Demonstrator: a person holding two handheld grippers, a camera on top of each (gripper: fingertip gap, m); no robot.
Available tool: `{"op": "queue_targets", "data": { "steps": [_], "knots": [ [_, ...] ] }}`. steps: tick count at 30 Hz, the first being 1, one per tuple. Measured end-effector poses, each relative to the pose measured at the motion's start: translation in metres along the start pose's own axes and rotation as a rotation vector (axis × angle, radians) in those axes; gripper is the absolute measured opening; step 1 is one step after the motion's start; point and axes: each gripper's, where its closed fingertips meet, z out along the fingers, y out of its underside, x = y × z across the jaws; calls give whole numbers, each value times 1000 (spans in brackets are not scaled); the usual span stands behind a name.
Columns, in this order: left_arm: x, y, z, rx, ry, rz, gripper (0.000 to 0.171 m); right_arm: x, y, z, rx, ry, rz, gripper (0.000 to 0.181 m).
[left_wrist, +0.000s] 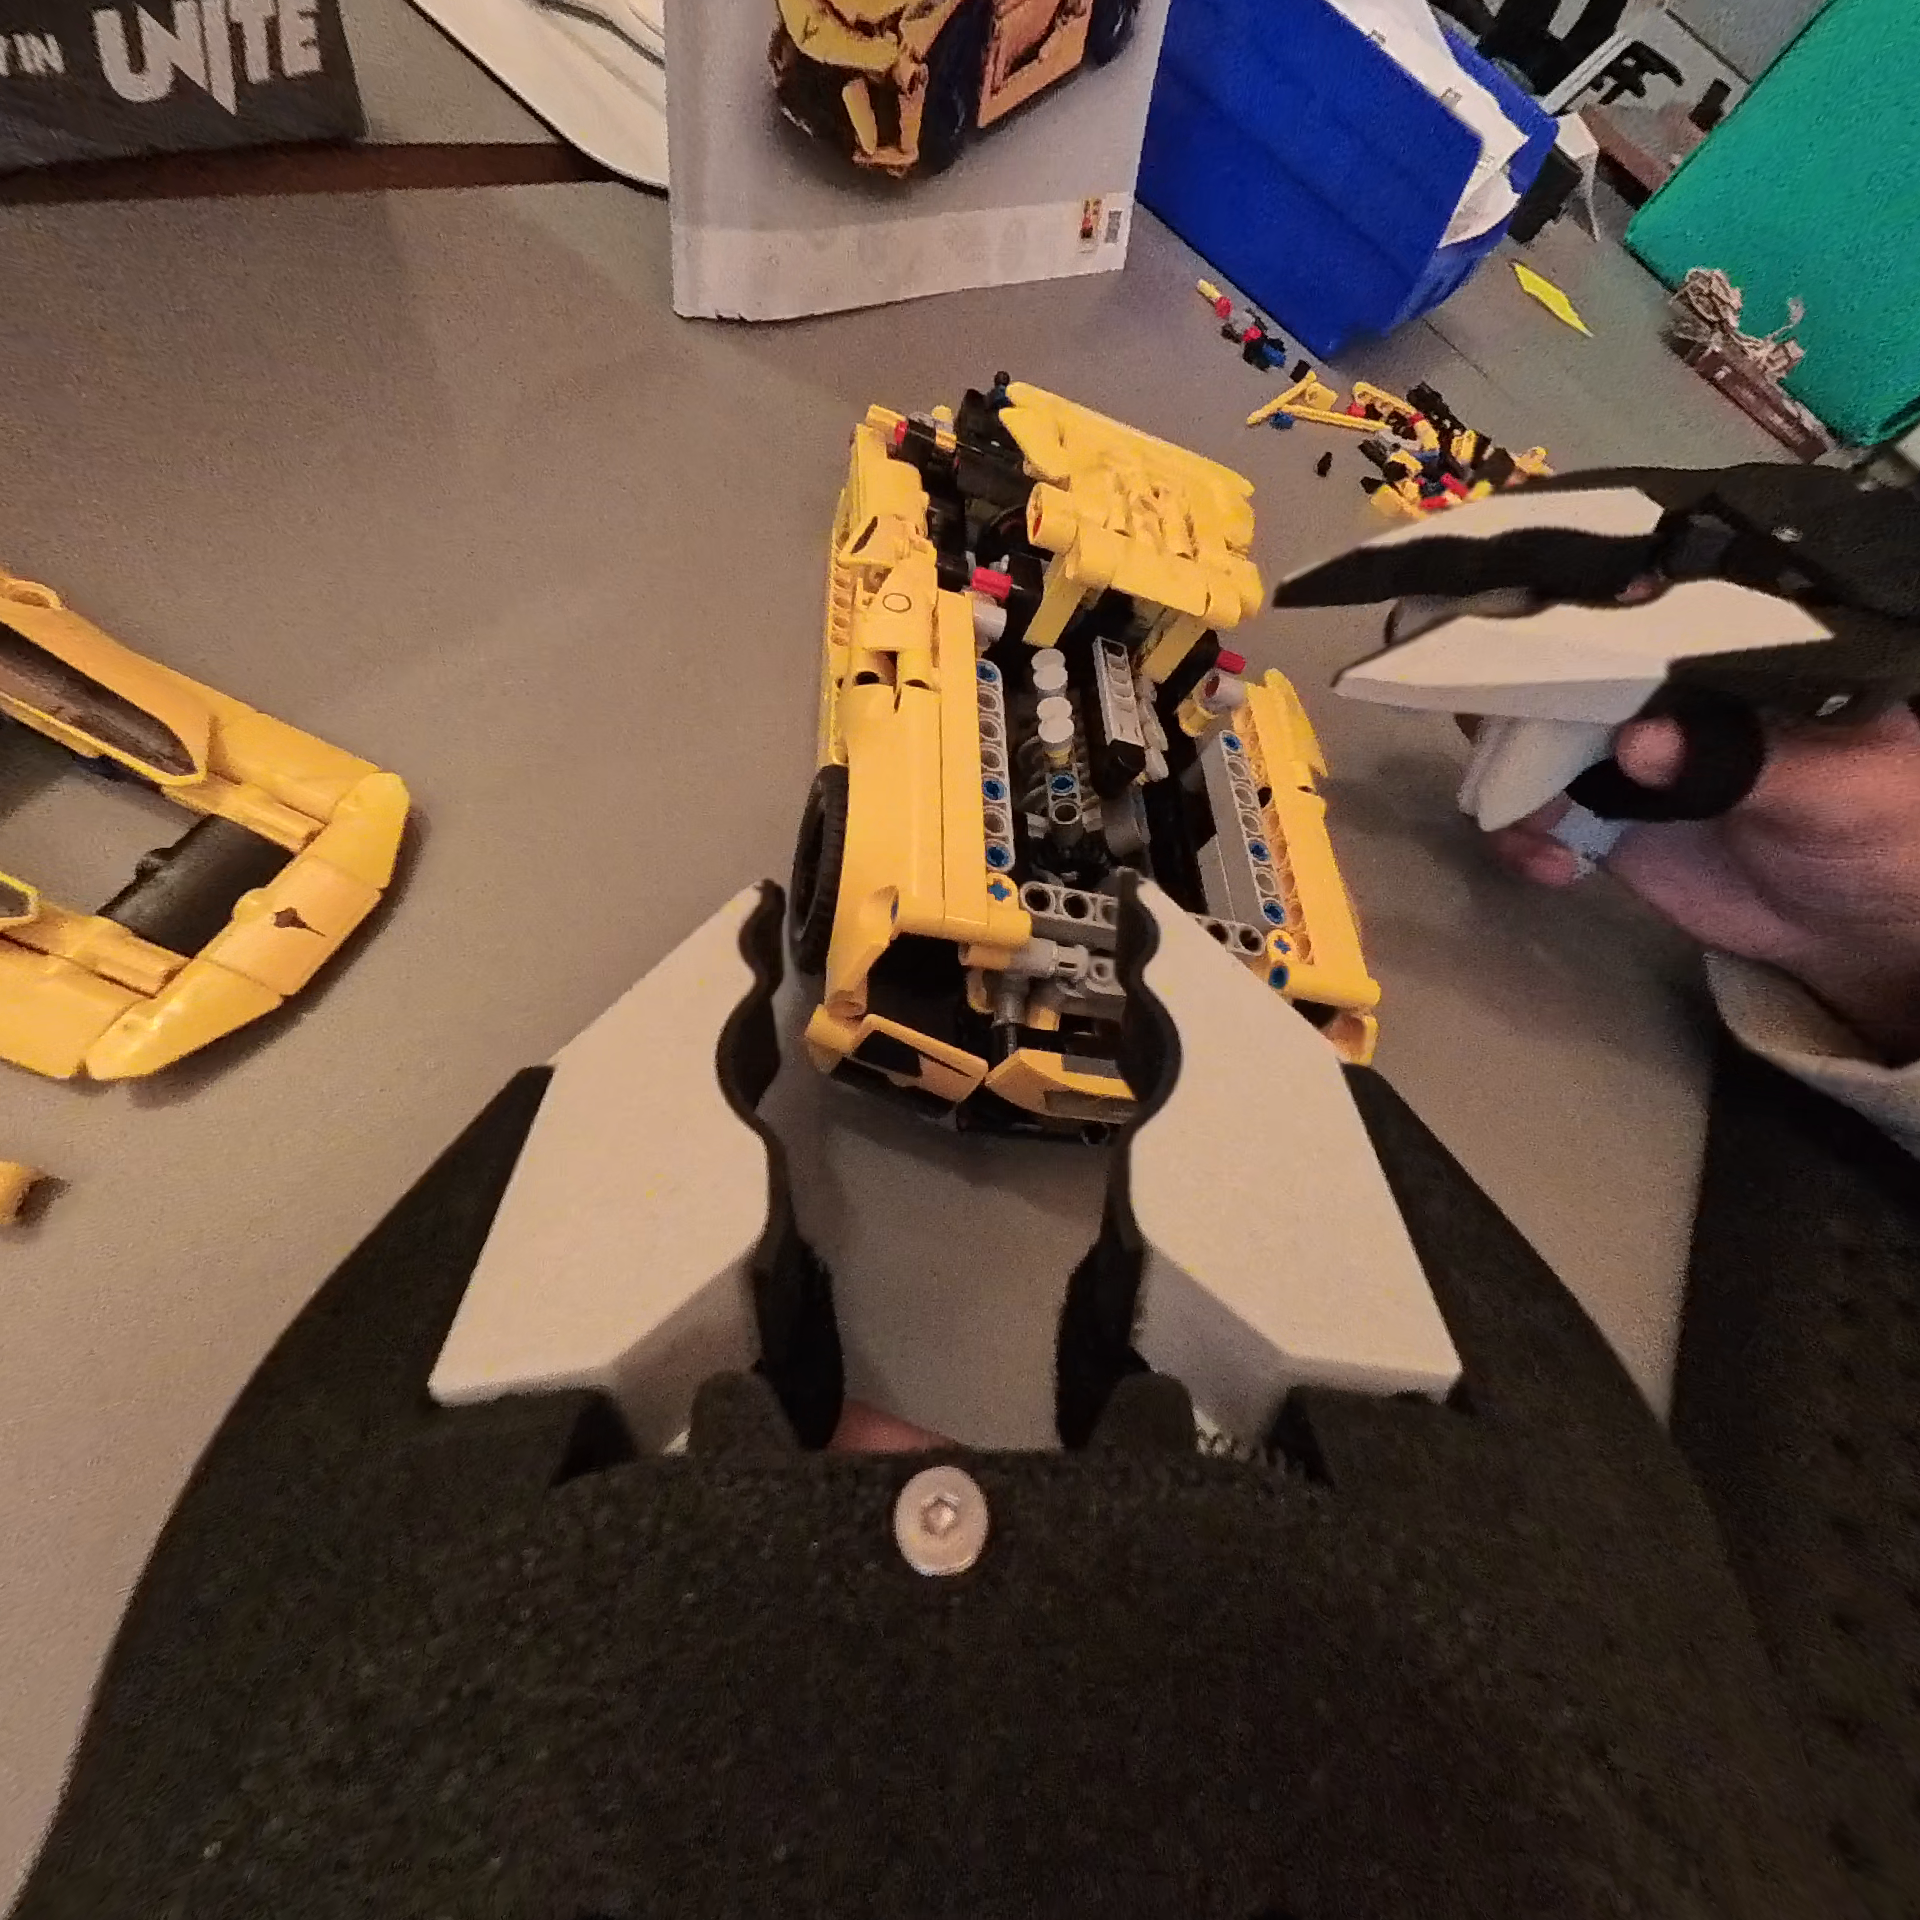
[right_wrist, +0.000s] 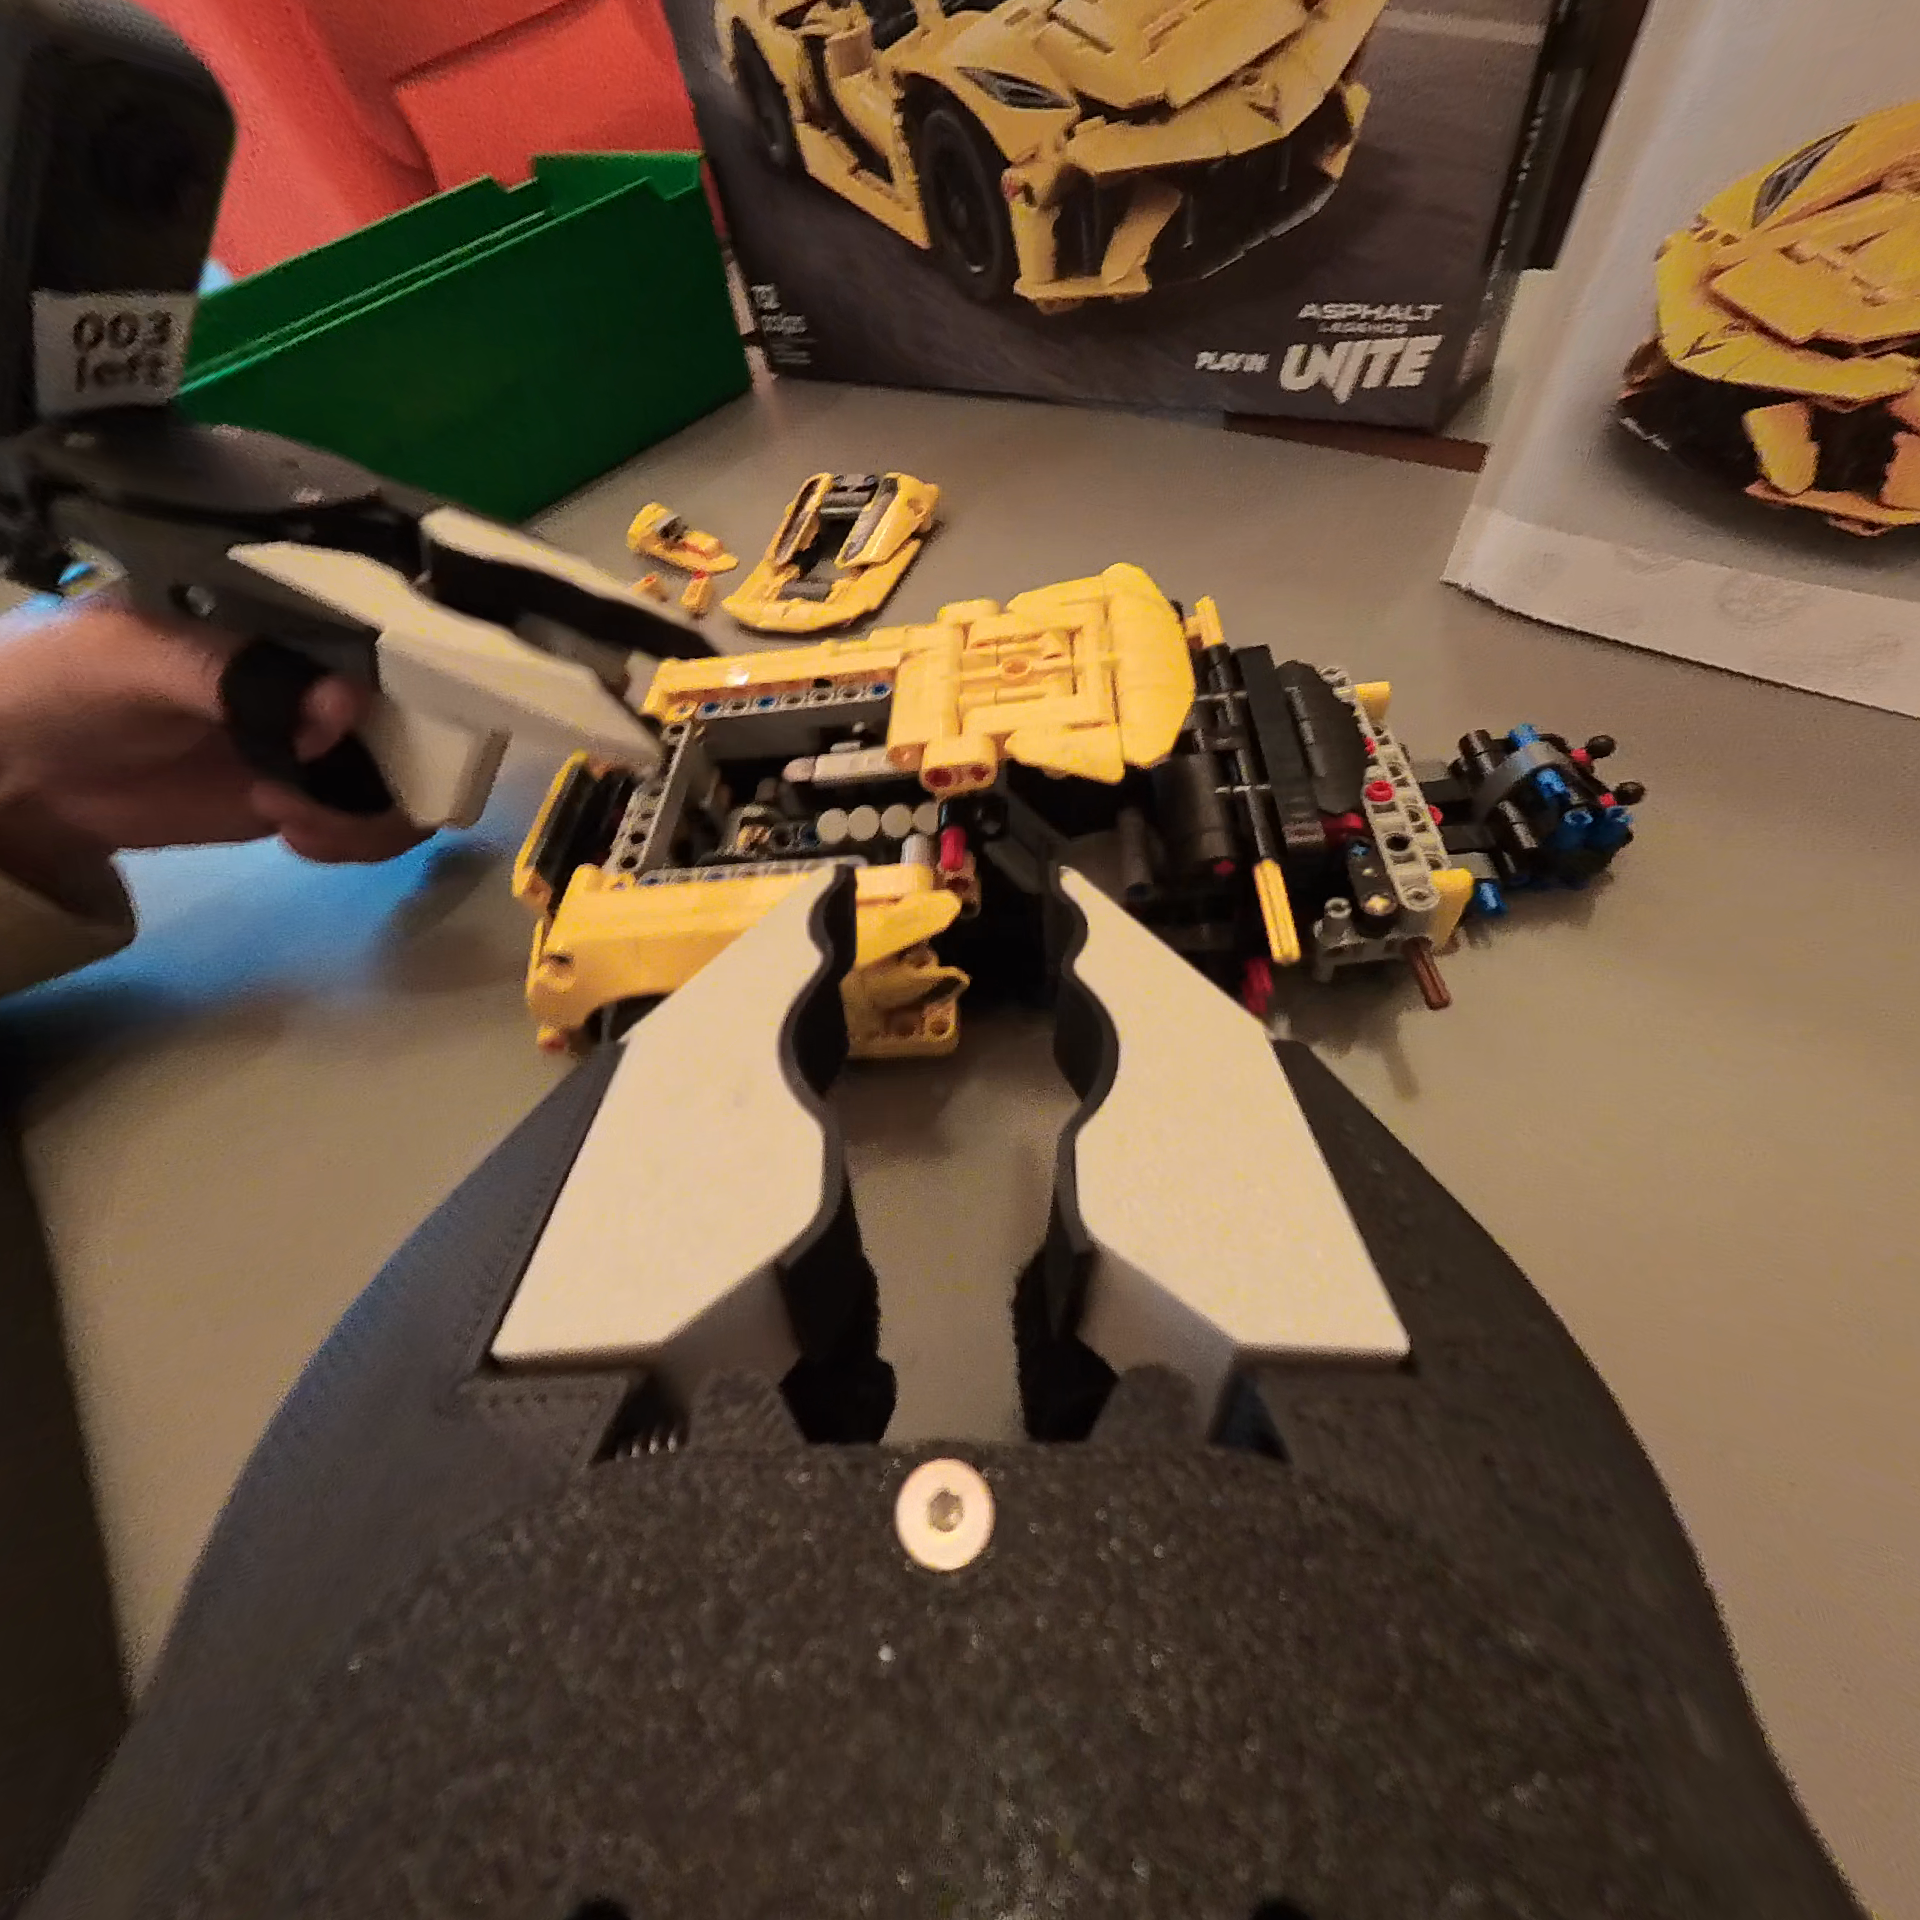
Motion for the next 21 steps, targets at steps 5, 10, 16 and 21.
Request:
{"op": "queue_targets", "data": {
  "steps": [5,10,16,21],
  "knots": [
    [0,-2,4,13,12,-20,56,-19,16,-8,-35,-153,-5,40],
    [-1,-1,5,23,-3,-1,48,-28,12,-6,-8,-248,151,41],
    [-6,-3,3,33,-9,-22,37,-21,1,-9,18,-258,210,40],
    [-5,-3,2,31,-12,-2,36,-32,3,-9,4,-255,123,39]
  ]
}}
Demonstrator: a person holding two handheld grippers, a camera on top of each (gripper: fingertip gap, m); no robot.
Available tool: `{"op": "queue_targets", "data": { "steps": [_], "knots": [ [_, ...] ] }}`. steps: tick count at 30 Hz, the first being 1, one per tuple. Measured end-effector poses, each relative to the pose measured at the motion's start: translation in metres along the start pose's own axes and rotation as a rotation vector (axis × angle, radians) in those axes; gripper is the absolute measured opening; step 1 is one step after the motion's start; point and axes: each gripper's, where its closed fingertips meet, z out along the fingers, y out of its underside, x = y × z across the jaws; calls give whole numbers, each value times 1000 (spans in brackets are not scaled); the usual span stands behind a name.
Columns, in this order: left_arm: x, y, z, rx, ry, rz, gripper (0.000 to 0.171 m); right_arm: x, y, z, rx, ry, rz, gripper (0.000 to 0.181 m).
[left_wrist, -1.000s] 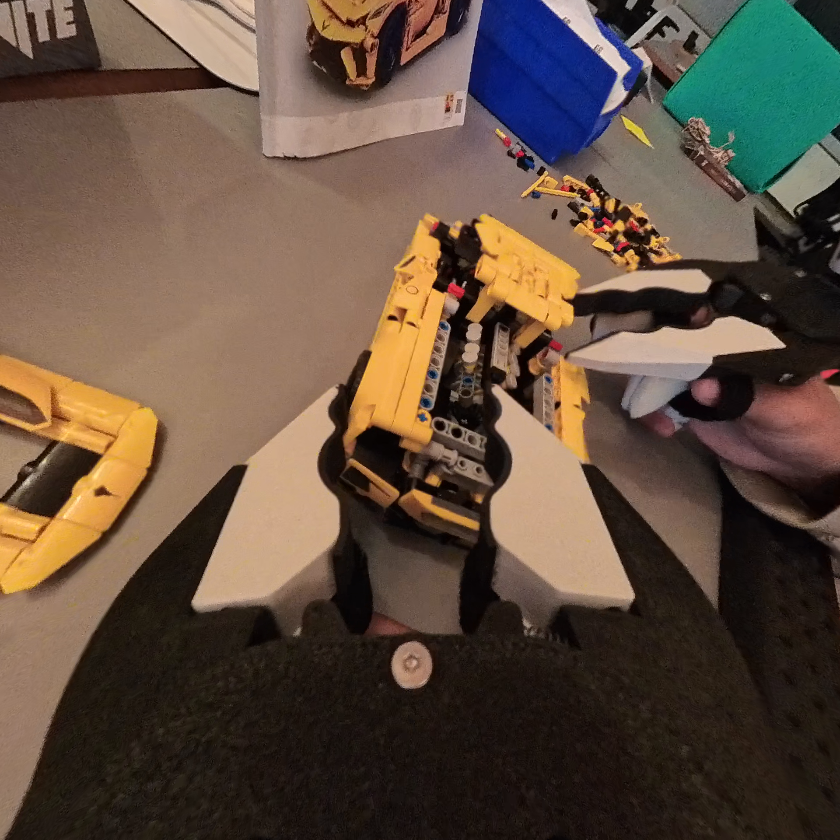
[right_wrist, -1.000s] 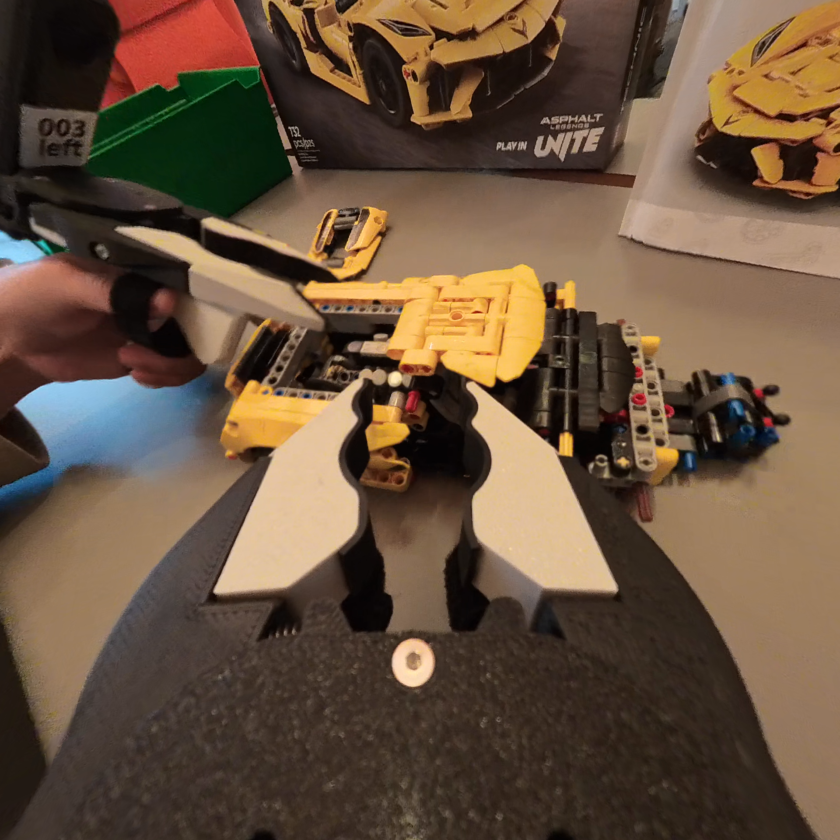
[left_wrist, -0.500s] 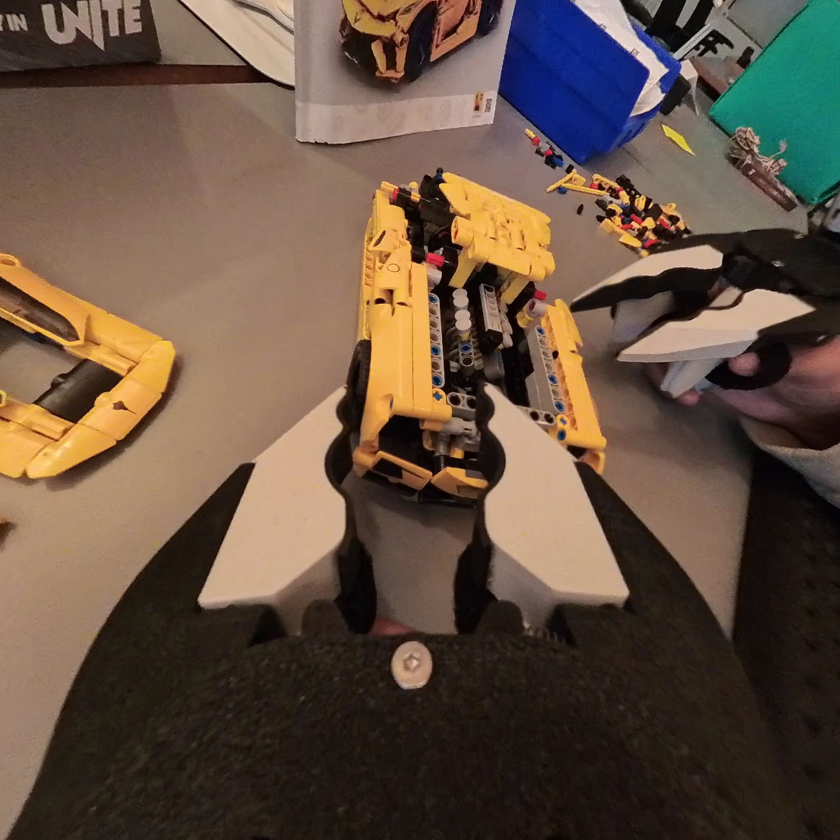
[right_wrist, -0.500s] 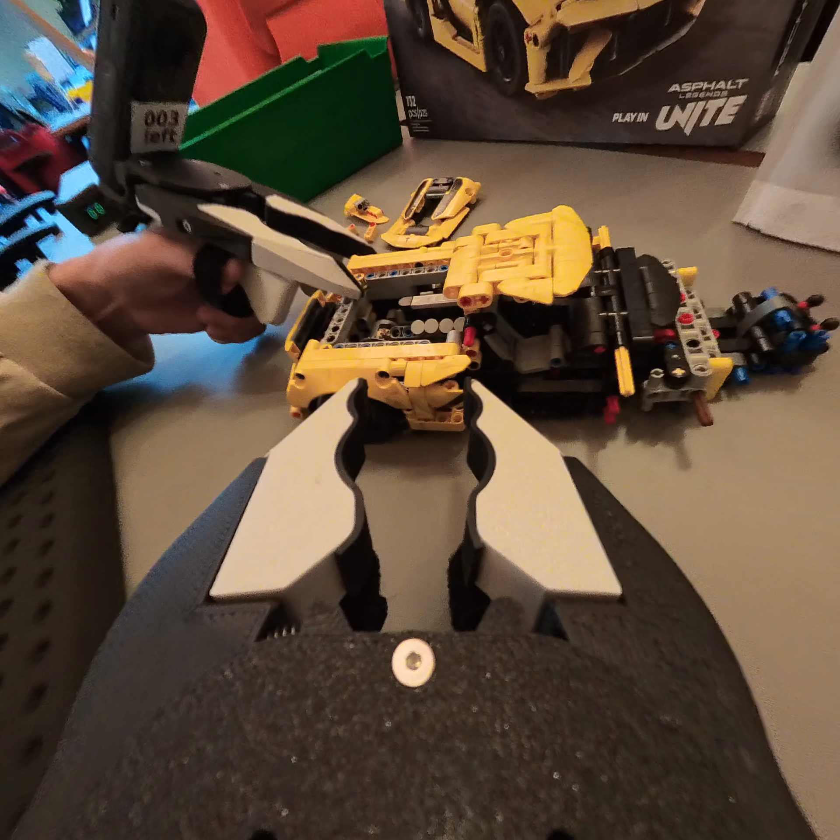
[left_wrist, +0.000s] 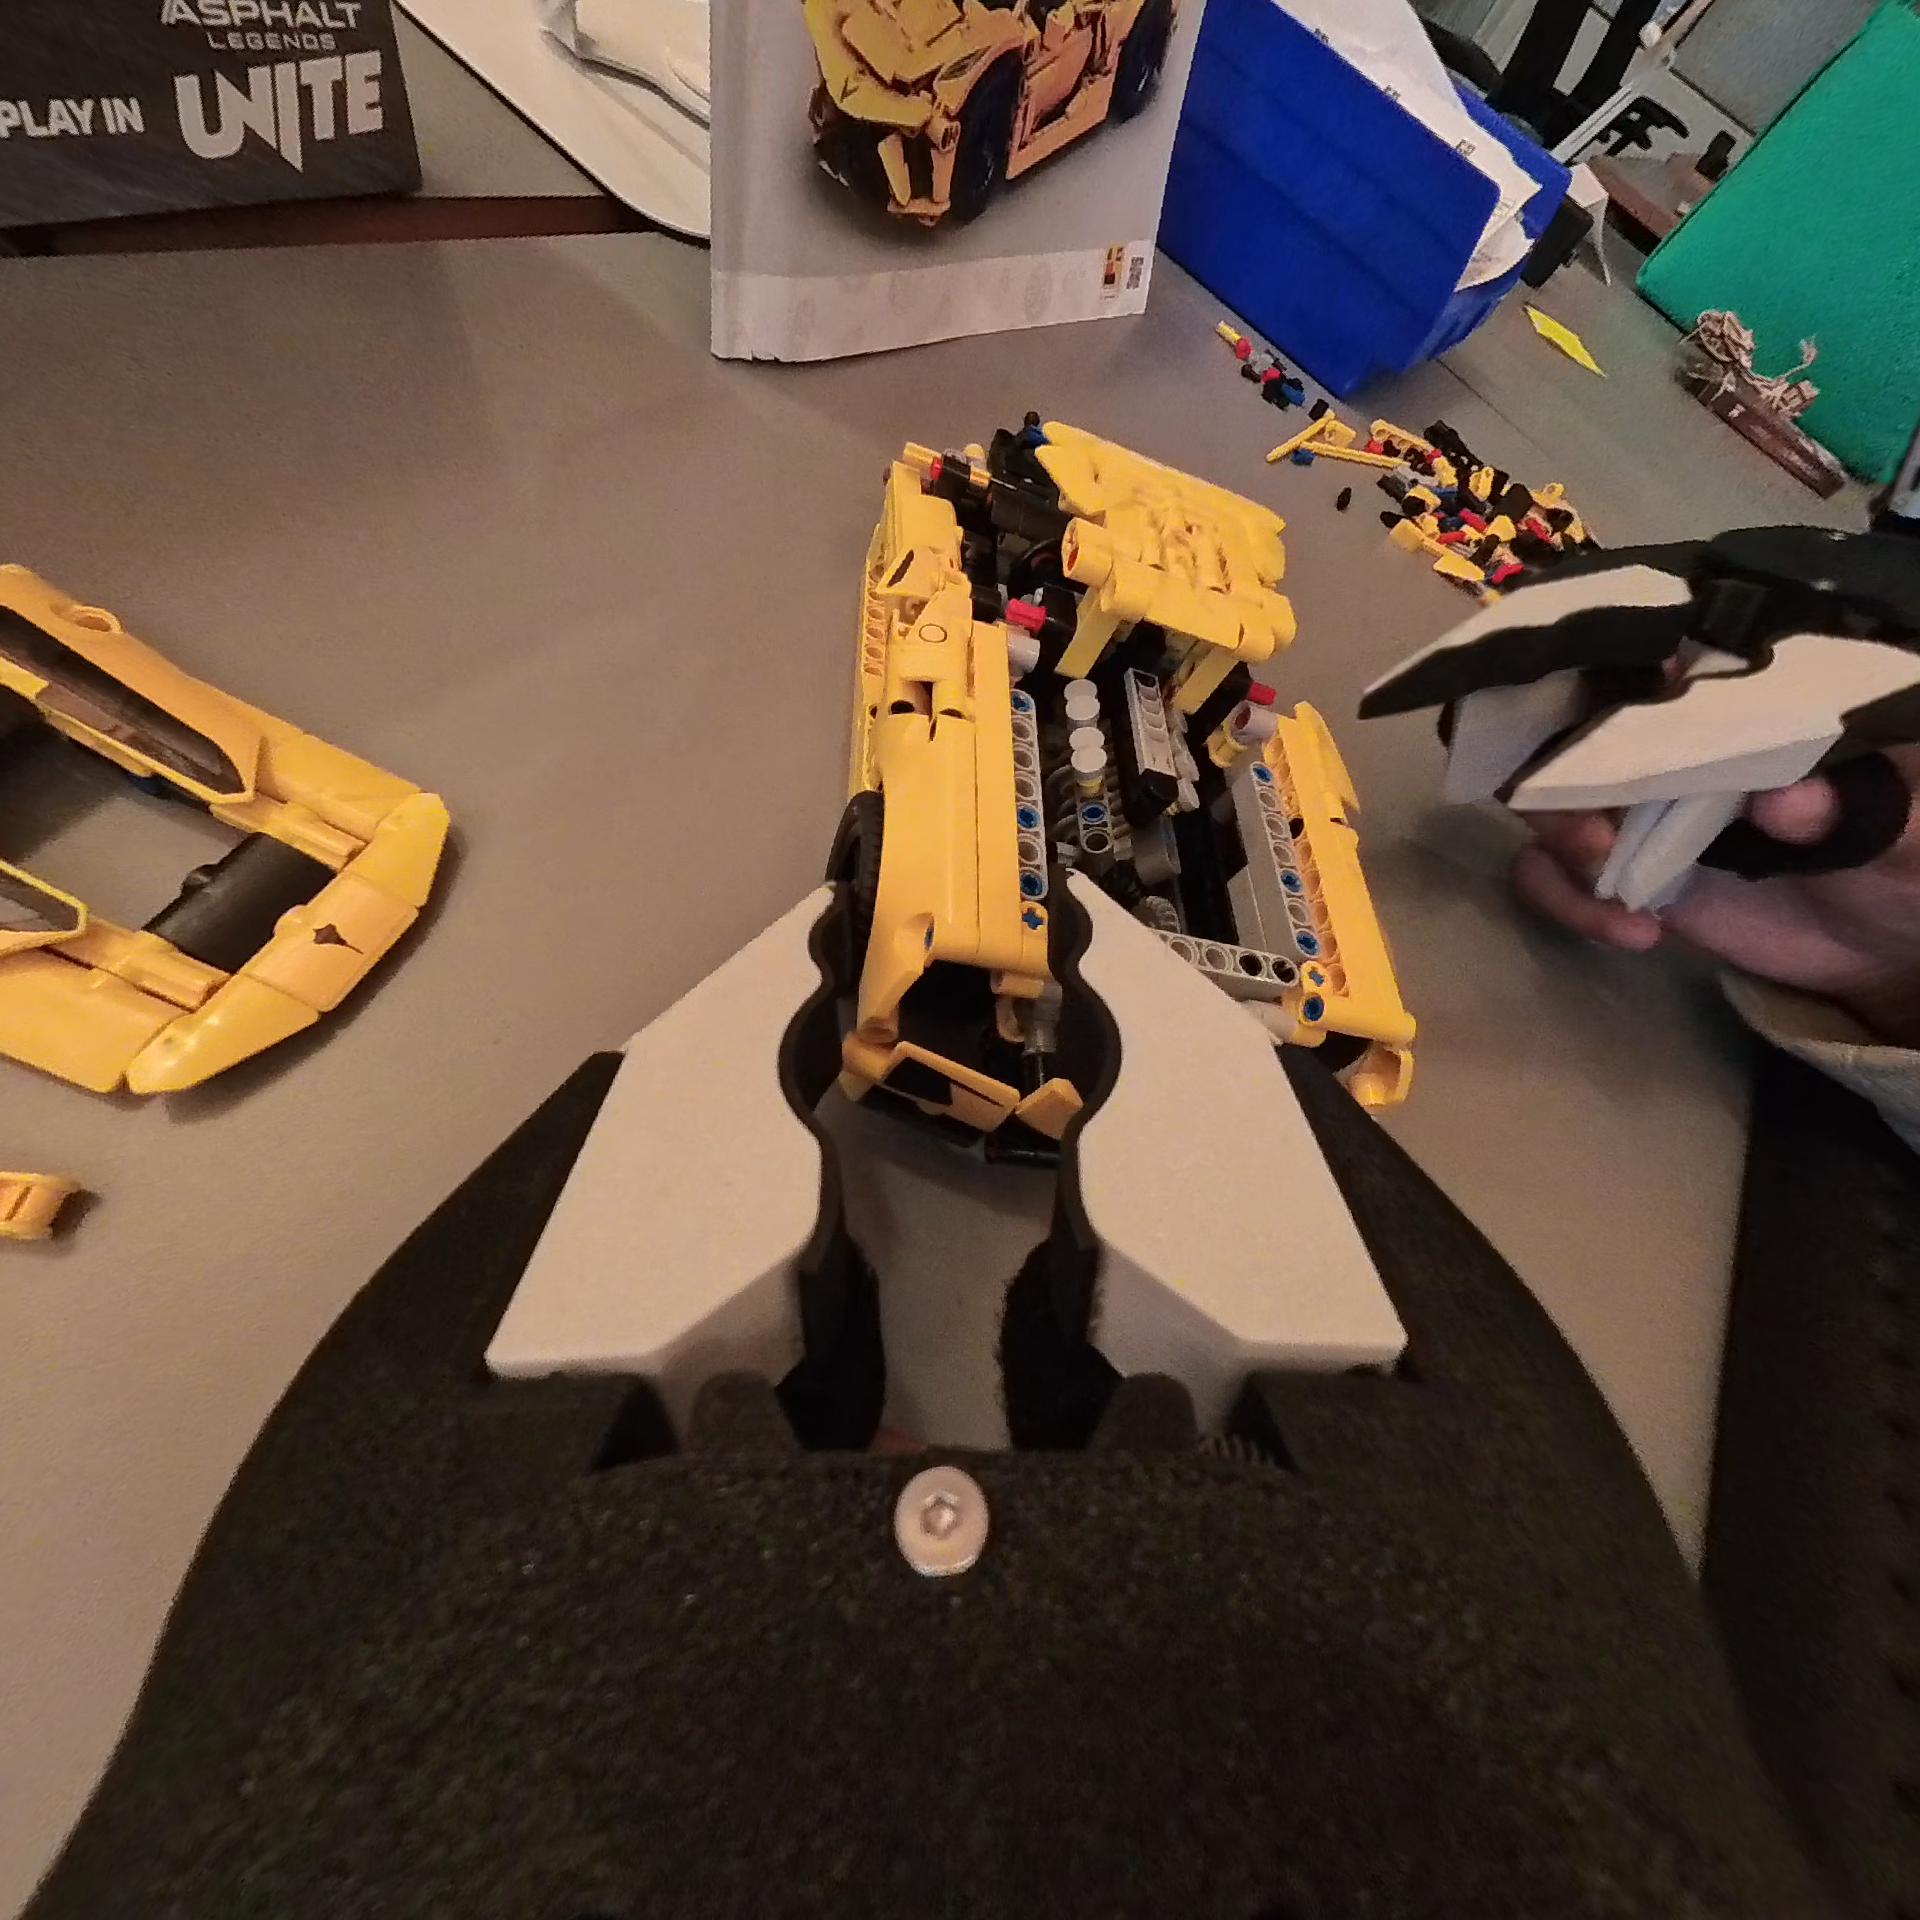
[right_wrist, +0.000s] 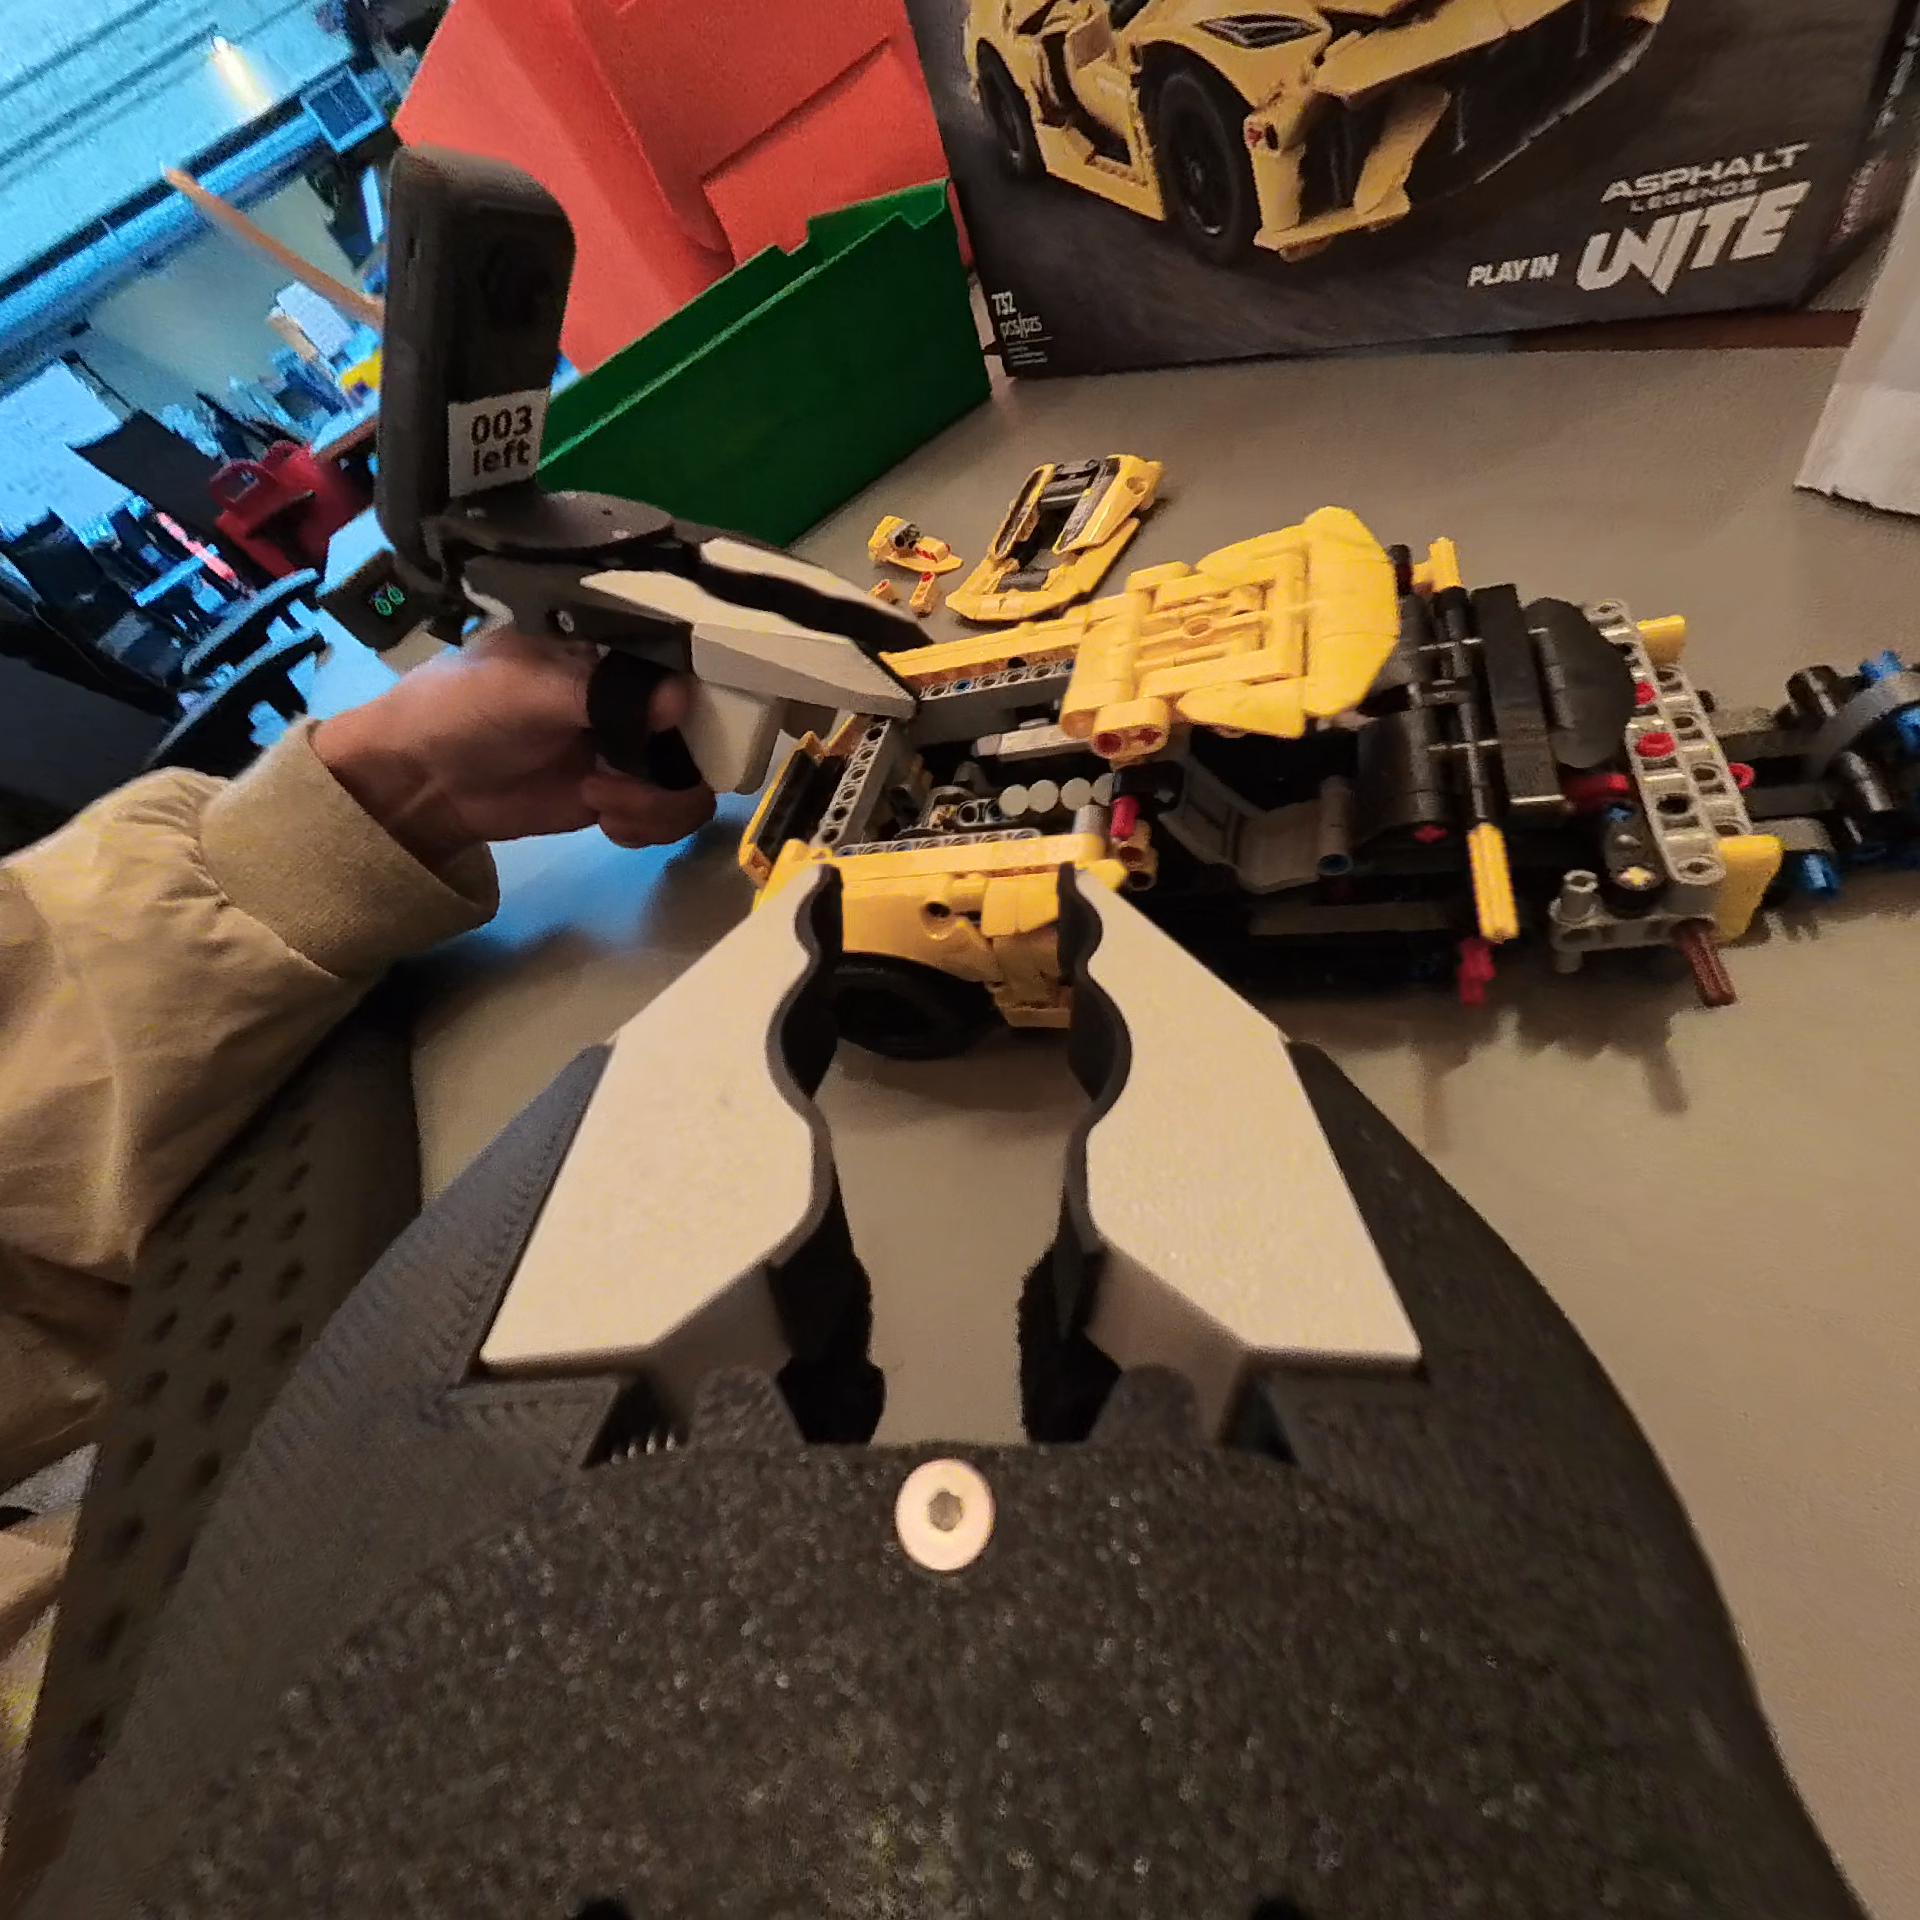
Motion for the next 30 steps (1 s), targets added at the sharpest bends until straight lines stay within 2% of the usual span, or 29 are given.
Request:
{"op": "queue_targets", "data": {
  "steps": [3,5,8,11,13,16,18,22,25,30],
  "knots": [
    [-1,-1,-3,-4,-1,-6,37,-2,2,2,-25,51,-129,39],
    [-8,-8,-12,22,-50,26,44,-4,2,3,-35,88,-240,40],
    [-2,-25,-38,114,-83,158,50,-11,4,6,-56,121,-348,50],
    [17,-2,-48,59,-92,300,52,-14,6,12,-71,123,-381,60],
    [23,17,-46,3,-101,324,68,-14,4,20,-108,133,-435,66],
    [32,30,-40,7,-108,365,78,-15,4,39,-179,127,-561,69],
    [35,30,-37,34,-116,381,77,-16,3,49,-193,92,-549,64],
    [44,25,-31,54,-112,397,76,-22,10,53,-237,-7,-436,65],
    [43,29,-25,18,-142,390,57,-21,9,55,-195,8,-404,52],
    [43,30,-21,-17,-206,406,57,-20,11,54,-191,3,-351,40]
  ]
}}
